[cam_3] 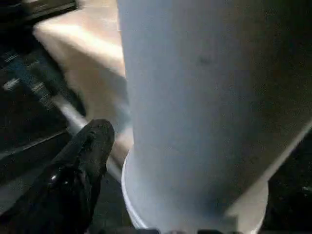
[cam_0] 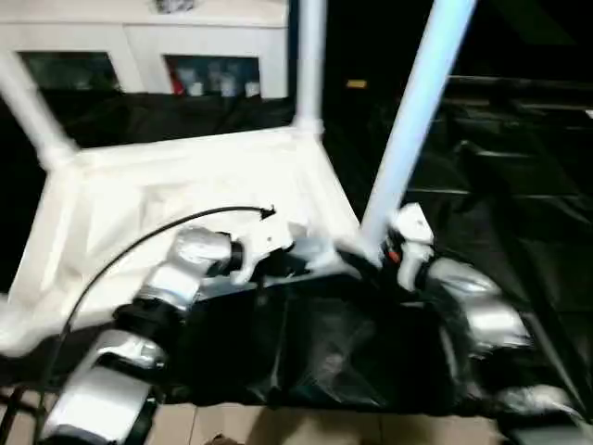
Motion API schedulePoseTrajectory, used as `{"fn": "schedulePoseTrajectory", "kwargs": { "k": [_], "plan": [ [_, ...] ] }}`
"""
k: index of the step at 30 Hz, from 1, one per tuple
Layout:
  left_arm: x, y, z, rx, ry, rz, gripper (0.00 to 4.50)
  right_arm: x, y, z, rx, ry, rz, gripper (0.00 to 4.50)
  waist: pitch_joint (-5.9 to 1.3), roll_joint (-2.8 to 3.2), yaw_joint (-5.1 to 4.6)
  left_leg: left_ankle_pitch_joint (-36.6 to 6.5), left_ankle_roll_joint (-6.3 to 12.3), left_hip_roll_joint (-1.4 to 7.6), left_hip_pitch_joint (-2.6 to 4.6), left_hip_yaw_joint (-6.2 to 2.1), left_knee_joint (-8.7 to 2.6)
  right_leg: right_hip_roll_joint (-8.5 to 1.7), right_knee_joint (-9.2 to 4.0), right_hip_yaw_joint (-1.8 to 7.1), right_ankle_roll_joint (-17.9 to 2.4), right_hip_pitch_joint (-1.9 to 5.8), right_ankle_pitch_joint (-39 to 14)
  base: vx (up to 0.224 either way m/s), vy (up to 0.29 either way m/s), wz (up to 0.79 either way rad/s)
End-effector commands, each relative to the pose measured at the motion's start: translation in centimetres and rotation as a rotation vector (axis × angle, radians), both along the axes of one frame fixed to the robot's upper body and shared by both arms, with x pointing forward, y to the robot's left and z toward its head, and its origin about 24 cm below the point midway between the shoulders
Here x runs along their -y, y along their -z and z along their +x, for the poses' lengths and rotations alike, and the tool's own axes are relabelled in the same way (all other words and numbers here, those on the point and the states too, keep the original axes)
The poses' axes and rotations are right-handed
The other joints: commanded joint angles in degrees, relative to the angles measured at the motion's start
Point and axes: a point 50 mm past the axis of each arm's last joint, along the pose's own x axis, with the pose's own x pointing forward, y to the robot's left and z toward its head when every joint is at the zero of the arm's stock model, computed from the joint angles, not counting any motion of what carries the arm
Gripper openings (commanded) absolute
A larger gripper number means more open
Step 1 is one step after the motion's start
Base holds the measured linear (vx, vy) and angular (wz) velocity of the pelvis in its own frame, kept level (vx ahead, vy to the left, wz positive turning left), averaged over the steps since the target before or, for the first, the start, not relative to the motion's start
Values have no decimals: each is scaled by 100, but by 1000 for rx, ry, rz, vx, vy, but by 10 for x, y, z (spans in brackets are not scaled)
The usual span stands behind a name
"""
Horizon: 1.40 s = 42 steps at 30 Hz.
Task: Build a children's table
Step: Rotate leg to tighten
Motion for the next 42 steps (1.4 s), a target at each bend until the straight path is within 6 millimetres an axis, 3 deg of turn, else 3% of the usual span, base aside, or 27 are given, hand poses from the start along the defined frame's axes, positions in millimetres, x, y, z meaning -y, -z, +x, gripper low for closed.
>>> {"fn": "schedulePoseTrajectory", "kwargs": {
  "k": [1,4,6,14,15,16,22,24,25,27,28,29,31,32,33,34,37,39,42],
  "plan": [
    [10,2,-8,-24,113,-1,0,-11,1,-10,-37,-162,-14,402,-358,-3,25,-500,754,140,39,2,-265,-261,-292,221,-1729,355,795,0,0,0],
    [3,-1,-8,-42,147,4,0,-4,-2,-16,-63,-267,-56,402,-340,0,37,-808,627,154,50,3,-287,-281,-331,231,-1690,344,250,0,0,0],
    [0,-2,-9,-53,168,13,0,-3,-3,-17,-71,-299,-69,371,-345,-1,39,-860,540,157,51,0,-293,-285,-336,237,-1666,339,116,0,0,0],
    [-9,2,-12,-81,210,59,0,-3,-6,-20,-84,-346,-66,311,-378,-13,55,-541,607,138,41,4,-256,-278,-285,235,-1718,347,554,0,0,0],
    [-10,2,-13,-83,211,62,0,-4,-6,-21,-88,-351,-61,311,-378,-45,55,-554,617,141,40,8,-257,-276,-289,234,-1712,347,518,0,0,0],
    [-10,2,-13,-83,211,62,0,-4,-6,-21,-88,-351,-60,289,-377,-33,65,-564,613,138,42,6,-256,-281,-287,234,-1714,347,478,0,0,0],
    [-8,4,-10,-77,176,56,0,-12,-3,-24,-111,-322,7,278,-375,-20,101,-563,575,142,49,4,-257,-279,-289,238,-1674,338,421,0,0,0],
    [-2,4,-5,-50,110,45,0,-18,1,-21,-98,-211,36,277,-360,-19,113,-648,527,143,54,8,-267,-287,-311,243,-1636,327,267,0,0,0],
    [-1,4,-4,-48,104,45,0,-19,2,-21,-96,-200,36,277,-345,-19,110,-780,444,142,65,9,-282,-290,-337,247,-1588,310,26,0,0,0],
    [13,6,4,-18,-10,49,0,-25,12,-11,-74,30,25,277,-304,-20,85,-1114,160,135,91,-6,-329,-310,-412,263,-1397,278,-792,0,0,0],
    [25,6,7,-1,-68,30,0,-31,17,-9,-79,110,29,277,-286,-57,80,-1216,98,127,96,-8,-343,-311,-444,263,-1328,270,-1067,0,0,0],
    [25,6,7,-1,-69,29,0,-31,18,-9,-79,112,29,277,-258,-45,71,-1443,-19,121,122,-18,-370,-316,-495,267,-1180,250,-1615,0,0,0],
    [39,7,8,-7,-110,7,0,-38,23,-5,-88,216,37,276,-214,-26,52,-1804,-96,121,168,-37,-400,-335,-585,270,-971,212,-2313,0,0,0],
    [50,8,9,-4,-138,0,0,-44,26,-1,-79,284,32,276,-217,-24,37,-1889,-111,125,182,-49,-409,-337,-590,271,-946,212,-2392,0,0,0],
    [61,9,8,-2,-166,-9,0,-52,30,2,-86,351,28,276,-235,9,3,-1857,-179,125,161,-74,-432,-341,-573,266,-934,232,-2290,0,0,0],
    [69,10,8,1,-188,-16,0,-59,32,4,-89,391,28,276,-256,-2,-39,-1768,-196,126,151,-76,-439,-323,-568,266,-962,237,-2005,0,0,0],
    [85,13,5,1,-202,-26,0,-75,28,9,-55,413,54,276,-257,6,-47,-1767,-59,100,156,-51,-418,-302,-575,275,-1030,230,-1666,0,0,0],
    [87,14,4,3,-197,-21,0,-78,27,10,-42,416,57,331,-261,4,-51,-1697,14,96,133,-52,-420,-299,-566,272,-1053,250,-1530,0,0,0],
    [84,14,3,-1,-181,-27,0,-76,23,11,-23,417,79,355,-264,-10,-44,-1580,115,93,113,-47,-413,-303,-554,275,-1043,267,-1397,0,0,0]
  ]
}}
